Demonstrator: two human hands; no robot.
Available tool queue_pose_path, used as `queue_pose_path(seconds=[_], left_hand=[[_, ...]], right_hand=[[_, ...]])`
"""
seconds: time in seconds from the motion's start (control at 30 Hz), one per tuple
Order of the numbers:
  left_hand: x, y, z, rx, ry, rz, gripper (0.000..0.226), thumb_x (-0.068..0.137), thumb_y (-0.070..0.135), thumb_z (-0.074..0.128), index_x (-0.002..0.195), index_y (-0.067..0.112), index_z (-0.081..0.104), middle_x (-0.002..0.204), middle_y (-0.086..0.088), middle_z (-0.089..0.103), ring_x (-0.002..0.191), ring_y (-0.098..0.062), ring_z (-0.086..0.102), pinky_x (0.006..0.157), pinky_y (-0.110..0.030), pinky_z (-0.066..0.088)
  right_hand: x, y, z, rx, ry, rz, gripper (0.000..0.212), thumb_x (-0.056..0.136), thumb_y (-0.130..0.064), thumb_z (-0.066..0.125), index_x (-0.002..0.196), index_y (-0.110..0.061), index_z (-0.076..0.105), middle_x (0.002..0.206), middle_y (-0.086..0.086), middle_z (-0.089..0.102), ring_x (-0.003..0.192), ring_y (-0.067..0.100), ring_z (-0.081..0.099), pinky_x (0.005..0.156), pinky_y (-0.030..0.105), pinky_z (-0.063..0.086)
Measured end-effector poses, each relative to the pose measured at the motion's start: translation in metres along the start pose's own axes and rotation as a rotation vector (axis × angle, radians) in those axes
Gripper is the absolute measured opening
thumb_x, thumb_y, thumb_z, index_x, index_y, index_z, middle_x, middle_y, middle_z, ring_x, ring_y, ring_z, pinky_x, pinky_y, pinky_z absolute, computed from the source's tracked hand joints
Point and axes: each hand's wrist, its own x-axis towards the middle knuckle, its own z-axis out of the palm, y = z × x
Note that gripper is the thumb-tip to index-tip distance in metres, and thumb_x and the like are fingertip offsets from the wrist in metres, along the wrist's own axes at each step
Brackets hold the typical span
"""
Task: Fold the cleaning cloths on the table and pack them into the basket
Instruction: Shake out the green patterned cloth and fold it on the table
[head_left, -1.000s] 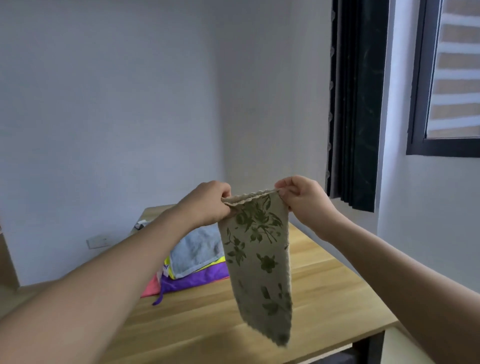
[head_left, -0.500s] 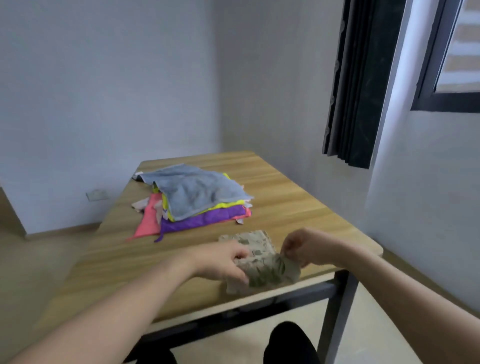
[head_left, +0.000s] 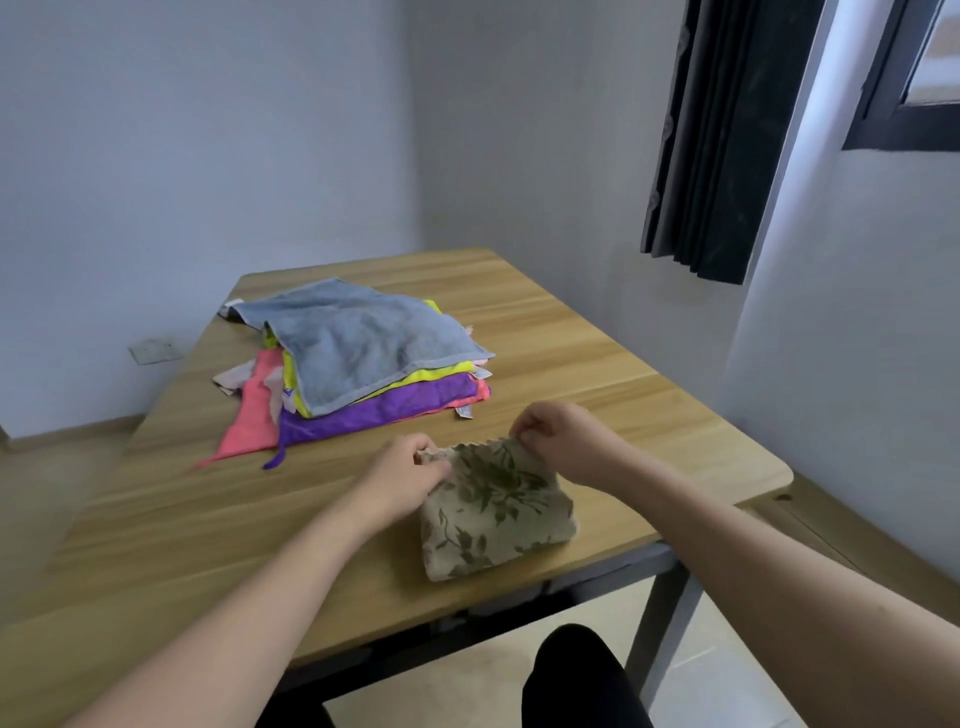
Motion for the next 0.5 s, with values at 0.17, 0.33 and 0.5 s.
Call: queue_pose_path(seconds=[0.17,0.33,0.5], left_hand=[[0.031,-0.024,0.026,0.228,0.157,-0.023,0.021,0.090,0.040,0.054,0.101,0.024,0.062,0.121,0.002,0.058,0.114,-0.026,0.044,0.097,-0.035,0.033],[0.031,-0.034,0.039,0.240,0.281,0.119,0.013,0.090,0.034,0.055,0.102,0.029,0.055,0.113,0.012,0.060,0.110,-0.017,0.044,0.093,-0.034,0.029],[0.038,-0.040,0.043,0.259,0.266,0.101,0.025,0.091,0.033,0.052,0.115,0.032,0.057,0.122,0.012,0.056,0.117,-0.017,0.042,0.100,-0.037,0.028]], right_hand=[[0.046,0.014,0.025,0.028,0.100,-0.001,0.019,0.094,-0.017,0.045,0.101,-0.021,0.063,0.105,0.000,0.063,0.099,0.019,0.055,0.078,0.029,0.042],[0.054,0.050,0.064,-0.193,0.251,-0.087,0.021,0.090,-0.013,0.049,0.103,-0.018,0.065,0.107,0.001,0.066,0.099,0.027,0.054,0.086,0.036,0.041],[0.058,0.057,0.068,-0.181,0.307,-0.088,0.027,0.094,-0.024,0.049,0.116,-0.019,0.065,0.108,0.003,0.061,0.102,0.024,0.051,0.091,0.033,0.037]])
